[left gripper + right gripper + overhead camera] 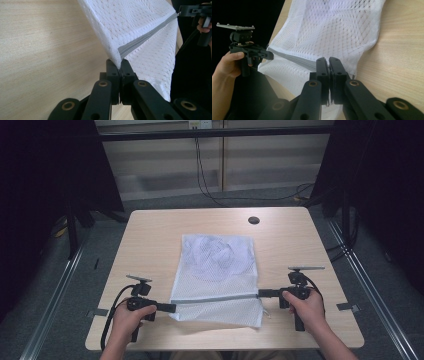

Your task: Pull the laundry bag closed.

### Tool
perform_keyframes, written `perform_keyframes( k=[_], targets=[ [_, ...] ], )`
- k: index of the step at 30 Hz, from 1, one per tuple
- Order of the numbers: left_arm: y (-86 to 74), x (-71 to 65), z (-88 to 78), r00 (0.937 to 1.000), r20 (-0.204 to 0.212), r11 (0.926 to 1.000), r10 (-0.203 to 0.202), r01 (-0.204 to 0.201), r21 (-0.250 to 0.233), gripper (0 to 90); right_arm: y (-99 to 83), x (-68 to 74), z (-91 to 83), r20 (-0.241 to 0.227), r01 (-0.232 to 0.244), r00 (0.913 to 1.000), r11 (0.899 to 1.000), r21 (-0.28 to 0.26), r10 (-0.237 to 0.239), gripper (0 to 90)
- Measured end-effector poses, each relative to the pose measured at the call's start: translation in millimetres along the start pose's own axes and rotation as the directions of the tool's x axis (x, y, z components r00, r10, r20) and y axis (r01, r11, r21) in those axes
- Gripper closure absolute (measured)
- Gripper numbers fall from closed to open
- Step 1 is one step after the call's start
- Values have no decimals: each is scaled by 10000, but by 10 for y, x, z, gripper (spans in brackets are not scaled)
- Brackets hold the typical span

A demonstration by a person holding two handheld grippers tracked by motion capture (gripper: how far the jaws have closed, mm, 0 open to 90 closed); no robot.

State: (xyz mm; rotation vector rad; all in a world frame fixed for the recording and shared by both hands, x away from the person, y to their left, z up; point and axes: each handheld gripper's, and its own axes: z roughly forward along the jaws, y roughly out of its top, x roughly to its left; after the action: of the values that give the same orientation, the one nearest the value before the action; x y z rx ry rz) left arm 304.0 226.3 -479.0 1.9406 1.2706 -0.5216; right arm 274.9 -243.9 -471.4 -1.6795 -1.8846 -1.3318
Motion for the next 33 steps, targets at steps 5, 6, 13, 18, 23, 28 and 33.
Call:
perform_keyframes(
  k=[5, 6, 13, 18, 23, 28, 33],
  targets=[
    [1, 0, 9, 10000, 60, 10000, -53, 53, -5, 888, -16, -26, -24, 46, -29, 10000, 10000, -55, 30, 873],
    [0, -11, 18, 9996, 200, 9998, -200, 201, -58, 888, -23, -42, -31, -5, -89, 10000, 9999, -73, 89, 872],
    [5, -30, 35, 9997, -41, 9997, 250, -250, 33, 880, -54, -87, -49, -138, -140, 9998, 9999, -66, 139, 871],
    [-10, -76, 53, 9980, 60, 9978, 629, -627, -221, 707, -65, -94, -65, -19, 158, 9999, 9996, -225, -158, 868],
    [-10, -84, 29, 9962, -71, 9945, 868, -871, -577, 525, -64, -97, -99, -57, 198, 9998, 9982, -563, -201, 774],
    [13, -89, -22, 9935, -90, 9882, 1131, -1134, -1024, 378, -59, -94, -121, 154, 465, 9988, 9959, -774, -455, 673],
    [31, -84, -55, 9893, -423, 9802, 1397, -1442, -1353, 269, -55, -93, -126, 388, 893, 9956, 9908, -1018, -858, 548]
  ],
)
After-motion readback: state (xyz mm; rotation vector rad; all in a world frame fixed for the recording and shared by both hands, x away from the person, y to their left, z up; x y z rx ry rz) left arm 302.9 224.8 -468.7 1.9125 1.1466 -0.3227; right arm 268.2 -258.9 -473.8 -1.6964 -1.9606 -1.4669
